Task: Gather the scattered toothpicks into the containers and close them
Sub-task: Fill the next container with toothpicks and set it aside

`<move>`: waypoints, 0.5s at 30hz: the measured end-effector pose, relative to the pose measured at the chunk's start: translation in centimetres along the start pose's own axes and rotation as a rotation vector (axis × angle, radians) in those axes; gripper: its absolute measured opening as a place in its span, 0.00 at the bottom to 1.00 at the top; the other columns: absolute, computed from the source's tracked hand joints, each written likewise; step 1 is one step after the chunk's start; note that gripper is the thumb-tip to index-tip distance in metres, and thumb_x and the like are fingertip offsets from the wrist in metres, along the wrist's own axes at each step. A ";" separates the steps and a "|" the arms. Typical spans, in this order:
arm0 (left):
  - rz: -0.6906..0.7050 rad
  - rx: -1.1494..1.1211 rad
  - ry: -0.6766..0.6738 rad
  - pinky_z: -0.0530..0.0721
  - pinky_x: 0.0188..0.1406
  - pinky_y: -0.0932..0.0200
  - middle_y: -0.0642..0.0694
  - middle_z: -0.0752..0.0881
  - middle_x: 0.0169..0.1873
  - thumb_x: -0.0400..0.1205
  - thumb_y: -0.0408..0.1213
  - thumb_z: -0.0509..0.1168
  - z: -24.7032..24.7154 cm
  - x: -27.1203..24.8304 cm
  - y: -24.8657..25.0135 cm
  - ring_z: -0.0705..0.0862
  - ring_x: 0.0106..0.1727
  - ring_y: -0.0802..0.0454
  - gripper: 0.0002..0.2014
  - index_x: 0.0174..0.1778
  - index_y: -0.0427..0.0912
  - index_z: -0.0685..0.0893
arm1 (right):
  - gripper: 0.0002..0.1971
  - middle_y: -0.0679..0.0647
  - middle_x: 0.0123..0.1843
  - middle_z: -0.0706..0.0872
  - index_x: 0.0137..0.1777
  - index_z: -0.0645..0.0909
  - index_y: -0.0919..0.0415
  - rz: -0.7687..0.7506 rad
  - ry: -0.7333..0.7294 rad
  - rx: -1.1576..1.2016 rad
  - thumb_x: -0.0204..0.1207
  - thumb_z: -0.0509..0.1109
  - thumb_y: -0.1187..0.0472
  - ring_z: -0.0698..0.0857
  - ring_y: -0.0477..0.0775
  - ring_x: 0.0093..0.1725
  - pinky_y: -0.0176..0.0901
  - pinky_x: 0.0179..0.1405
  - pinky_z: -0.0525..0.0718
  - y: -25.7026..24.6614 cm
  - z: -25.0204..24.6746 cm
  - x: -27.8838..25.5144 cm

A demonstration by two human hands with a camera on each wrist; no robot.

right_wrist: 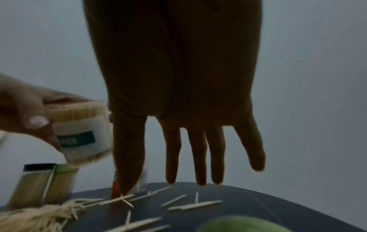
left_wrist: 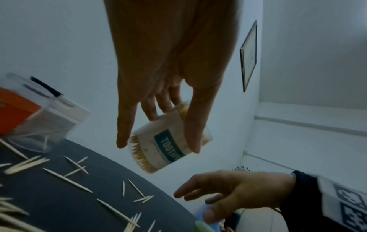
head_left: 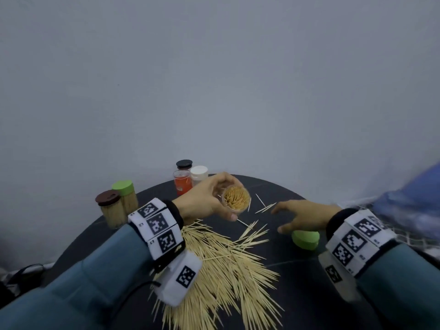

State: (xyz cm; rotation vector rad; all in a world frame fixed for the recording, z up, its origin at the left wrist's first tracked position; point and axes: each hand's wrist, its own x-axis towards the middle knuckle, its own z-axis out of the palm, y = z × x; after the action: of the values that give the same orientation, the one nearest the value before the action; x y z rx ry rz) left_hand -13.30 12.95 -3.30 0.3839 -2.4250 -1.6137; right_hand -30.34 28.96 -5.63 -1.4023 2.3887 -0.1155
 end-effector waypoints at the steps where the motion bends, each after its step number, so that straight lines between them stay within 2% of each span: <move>1: 0.003 0.020 -0.017 0.82 0.59 0.56 0.45 0.85 0.57 0.66 0.15 0.75 0.5 0.4 0.1 0.83 0.61 0.48 0.28 0.55 0.45 0.78 | 0.30 0.54 0.75 0.71 0.74 0.67 0.51 0.036 -0.034 -0.011 0.74 0.72 0.50 0.71 0.54 0.73 0.44 0.72 0.69 0.6 0.3 -0.2; 3: 0.001 0.049 -0.043 0.80 0.63 0.50 0.47 0.85 0.56 0.65 0.15 0.75 1.4 1.2 0.3 0.82 0.62 0.47 0.28 0.53 0.46 0.78 | 0.32 0.54 0.74 0.72 0.75 0.67 0.49 0.080 -0.066 -0.028 0.71 0.75 0.51 0.71 0.55 0.73 0.45 0.71 0.71 1.6 0.7 -0.6; 6: -0.005 0.068 -0.060 0.80 0.64 0.47 0.49 0.85 0.53 0.65 0.15 0.75 2.5 2.0 0.5 0.82 0.61 0.47 0.28 0.54 0.46 0.78 | 0.34 0.53 0.74 0.72 0.74 0.68 0.48 0.107 -0.080 -0.059 0.69 0.77 0.55 0.72 0.54 0.72 0.44 0.69 0.73 2.6 1.0 -0.9; 10: -0.024 0.057 -0.067 0.81 0.63 0.50 0.47 0.85 0.56 0.67 0.17 0.75 3.3 2.3 0.7 0.83 0.61 0.49 0.27 0.56 0.46 0.78 | 0.32 0.53 0.73 0.73 0.74 0.70 0.49 0.092 -0.091 -0.147 0.70 0.76 0.59 0.72 0.54 0.72 0.42 0.66 0.74 3.0 1.0 -1.2; 15: -0.028 0.053 -0.035 0.79 0.67 0.51 0.46 0.85 0.57 0.68 0.22 0.76 2.8 1.9 0.9 0.83 0.61 0.49 0.27 0.60 0.46 0.79 | 0.25 0.56 0.71 0.75 0.71 0.73 0.52 0.063 -0.013 -0.138 0.73 0.71 0.63 0.75 0.56 0.68 0.43 0.62 0.76 2.8 1.0 0.1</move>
State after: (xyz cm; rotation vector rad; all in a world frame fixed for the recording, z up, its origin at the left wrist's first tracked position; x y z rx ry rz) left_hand -16.01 15.07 -3.49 0.4025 -2.5036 -1.5830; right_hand -32.35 30.39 -7.29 -1.3805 2.4690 0.0762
